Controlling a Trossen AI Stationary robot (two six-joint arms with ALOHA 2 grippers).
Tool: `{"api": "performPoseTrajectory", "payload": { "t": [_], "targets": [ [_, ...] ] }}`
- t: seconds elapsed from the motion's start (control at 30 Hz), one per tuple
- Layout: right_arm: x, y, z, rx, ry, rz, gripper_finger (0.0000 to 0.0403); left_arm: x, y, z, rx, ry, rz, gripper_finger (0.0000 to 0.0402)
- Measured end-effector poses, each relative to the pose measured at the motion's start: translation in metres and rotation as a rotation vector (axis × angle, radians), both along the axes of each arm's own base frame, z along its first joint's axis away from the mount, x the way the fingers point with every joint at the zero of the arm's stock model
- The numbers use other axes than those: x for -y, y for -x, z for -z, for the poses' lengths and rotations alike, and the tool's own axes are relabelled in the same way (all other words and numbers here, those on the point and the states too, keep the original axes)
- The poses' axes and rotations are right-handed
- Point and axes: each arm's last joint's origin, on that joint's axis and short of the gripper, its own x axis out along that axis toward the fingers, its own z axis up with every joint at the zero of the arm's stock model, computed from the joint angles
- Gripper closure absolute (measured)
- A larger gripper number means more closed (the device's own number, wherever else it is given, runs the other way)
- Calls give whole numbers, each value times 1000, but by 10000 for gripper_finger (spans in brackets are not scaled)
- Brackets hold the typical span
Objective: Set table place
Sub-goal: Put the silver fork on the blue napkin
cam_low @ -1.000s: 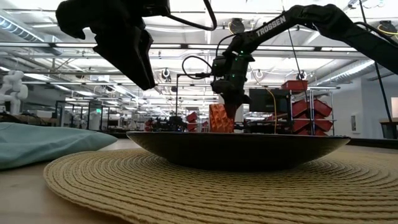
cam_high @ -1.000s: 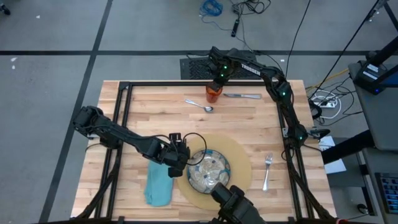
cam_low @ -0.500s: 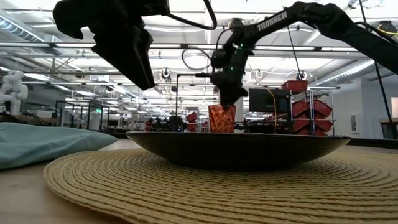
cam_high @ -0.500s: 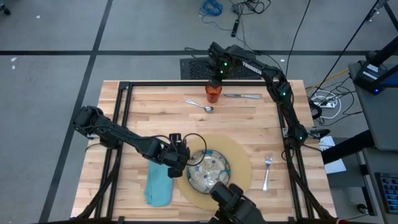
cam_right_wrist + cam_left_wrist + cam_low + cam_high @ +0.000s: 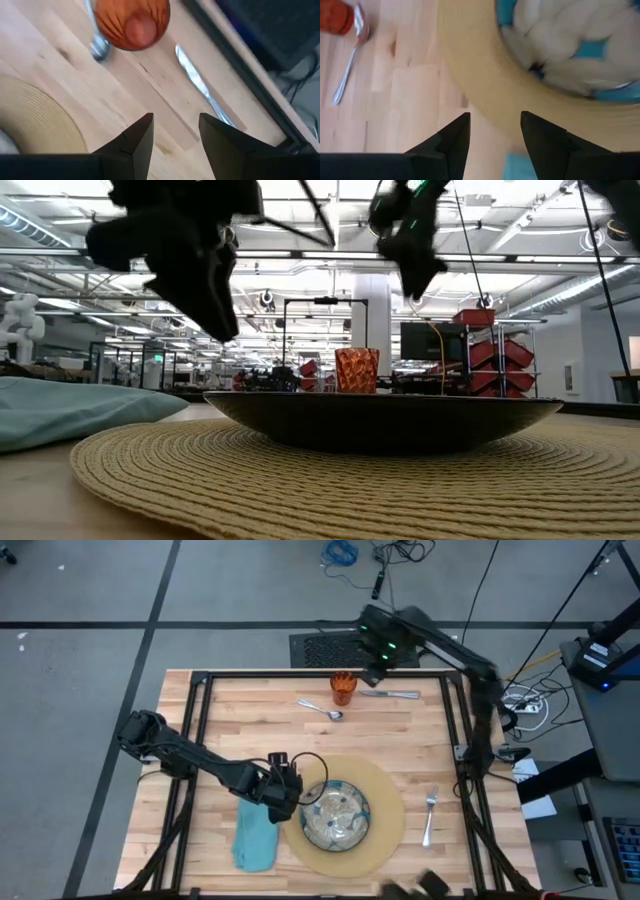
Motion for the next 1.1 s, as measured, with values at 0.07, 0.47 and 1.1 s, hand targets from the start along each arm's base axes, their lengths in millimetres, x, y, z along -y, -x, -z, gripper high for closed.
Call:
{"api": "performPoseTrajectory", "payload": {
  "t": [0.07,0.47,1.1],
  "targets": [
    [-28,22,-16,65,82,55,253,-3,3,6,-11,-15,-26,240],
    [-170,102,73,146,-80,308,253,-10,5,18,2,-43,-35,240],
    [-314,124,137,-40,-270,559,253,-13,-7,13,86,-48,13,240]
  ]
}}
